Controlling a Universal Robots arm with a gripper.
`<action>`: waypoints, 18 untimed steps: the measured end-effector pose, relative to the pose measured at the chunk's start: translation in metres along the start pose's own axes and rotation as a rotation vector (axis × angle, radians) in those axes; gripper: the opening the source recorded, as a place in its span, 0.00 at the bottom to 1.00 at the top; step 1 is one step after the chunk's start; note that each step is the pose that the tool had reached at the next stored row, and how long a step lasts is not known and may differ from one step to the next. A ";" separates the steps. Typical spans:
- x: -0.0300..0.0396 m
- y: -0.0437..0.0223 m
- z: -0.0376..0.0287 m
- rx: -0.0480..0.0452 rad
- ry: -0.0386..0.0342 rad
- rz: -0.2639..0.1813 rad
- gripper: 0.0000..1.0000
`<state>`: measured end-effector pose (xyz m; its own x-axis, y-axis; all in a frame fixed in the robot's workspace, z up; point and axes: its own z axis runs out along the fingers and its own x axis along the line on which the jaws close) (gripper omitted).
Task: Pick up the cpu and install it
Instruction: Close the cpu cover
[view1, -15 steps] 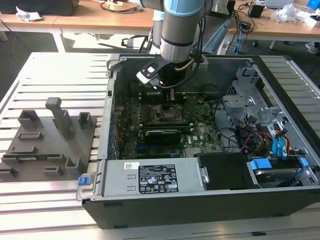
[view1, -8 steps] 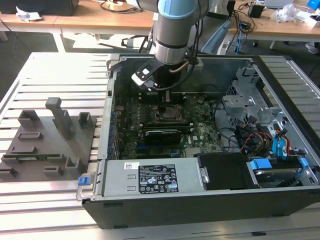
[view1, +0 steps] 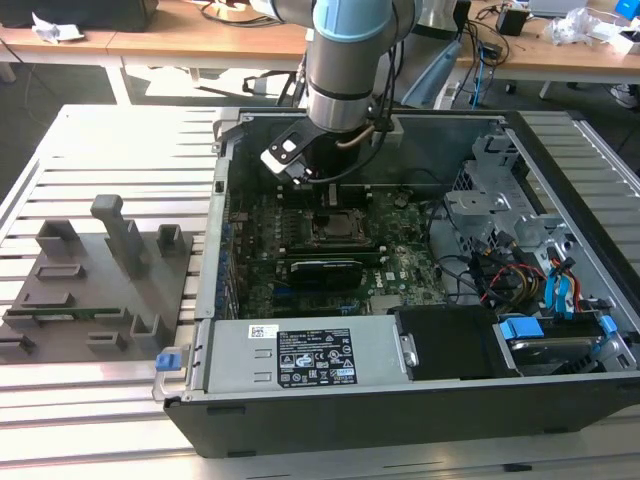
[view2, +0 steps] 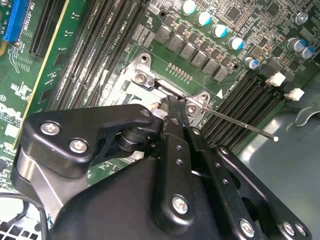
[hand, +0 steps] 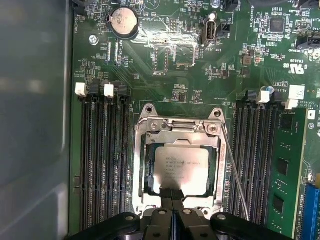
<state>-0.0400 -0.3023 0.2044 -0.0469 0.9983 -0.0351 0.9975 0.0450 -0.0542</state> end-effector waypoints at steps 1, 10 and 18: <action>0.0000 0.0000 0.0003 0.0001 -0.0001 0.000 0.11; -0.0003 0.0115 -0.0006 -0.0007 -0.0006 0.000 0.11; -0.0013 0.0210 -0.0105 0.0106 -0.0054 0.000 0.11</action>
<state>-0.0184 -0.3023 0.2138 -0.0473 0.9981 -0.0404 0.9969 0.0446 -0.0648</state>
